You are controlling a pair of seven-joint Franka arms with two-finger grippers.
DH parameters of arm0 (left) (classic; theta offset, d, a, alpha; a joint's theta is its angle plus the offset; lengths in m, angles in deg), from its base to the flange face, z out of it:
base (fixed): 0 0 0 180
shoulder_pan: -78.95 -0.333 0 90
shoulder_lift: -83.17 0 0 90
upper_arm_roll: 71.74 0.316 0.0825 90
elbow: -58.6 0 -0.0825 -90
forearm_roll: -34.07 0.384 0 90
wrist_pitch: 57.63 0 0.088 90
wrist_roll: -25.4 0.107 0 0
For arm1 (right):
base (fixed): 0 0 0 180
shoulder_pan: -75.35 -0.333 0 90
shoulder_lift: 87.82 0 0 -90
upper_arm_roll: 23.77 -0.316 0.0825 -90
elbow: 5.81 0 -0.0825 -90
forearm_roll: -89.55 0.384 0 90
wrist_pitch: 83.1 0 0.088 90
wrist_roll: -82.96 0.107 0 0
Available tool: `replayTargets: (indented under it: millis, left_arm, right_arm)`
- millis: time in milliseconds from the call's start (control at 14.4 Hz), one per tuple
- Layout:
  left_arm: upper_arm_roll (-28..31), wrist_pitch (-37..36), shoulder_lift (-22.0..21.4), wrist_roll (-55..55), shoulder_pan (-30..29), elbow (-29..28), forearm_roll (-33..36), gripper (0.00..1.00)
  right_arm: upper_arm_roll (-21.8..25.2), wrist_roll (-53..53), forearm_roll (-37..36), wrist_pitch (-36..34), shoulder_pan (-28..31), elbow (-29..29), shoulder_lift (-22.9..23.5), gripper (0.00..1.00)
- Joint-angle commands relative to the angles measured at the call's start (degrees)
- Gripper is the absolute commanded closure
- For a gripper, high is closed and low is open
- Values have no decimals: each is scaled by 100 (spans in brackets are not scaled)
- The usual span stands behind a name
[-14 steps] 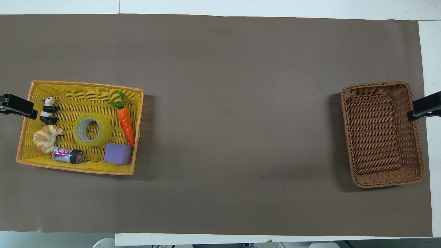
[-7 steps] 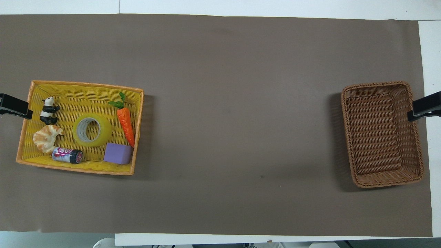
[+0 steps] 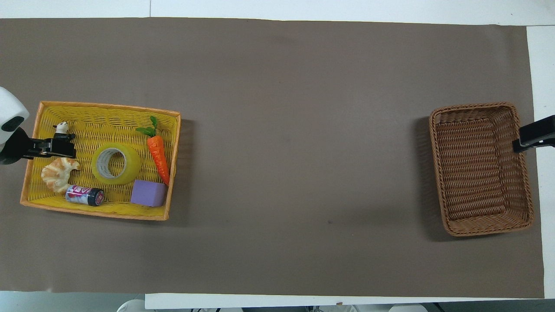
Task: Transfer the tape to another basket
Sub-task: 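Reach the left gripper down into the yellow basket onto the tape roll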
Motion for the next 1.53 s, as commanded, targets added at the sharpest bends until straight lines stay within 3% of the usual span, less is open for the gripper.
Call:
replayTargets:
  millis: [0,209,697,1184,1463]
  left_arm:
    - [3,404,-224,-89,33,-620,-6,0]
    - [-6,1370,3,-115,138,-1139,-6,0]
    - [3,1987,505,-107,165,-1281,-6,1]
    - [3,2278,699,-98,121,-1483,-6,32]
    - [3,2542,804,-98,139,-1641,-6,32]
  right_arm:
    - [-41,-128,-7,77,59,-141,-112,0]
    - [-41,-128,-7,77,59,-141,-112,0]
    - [-41,-128,-7,77,51,-141,-112,0]
    - [-41,-128,-7,77,59,-141,-112,0]
    - [-41,-128,-7,77,51,-149,-112,0]
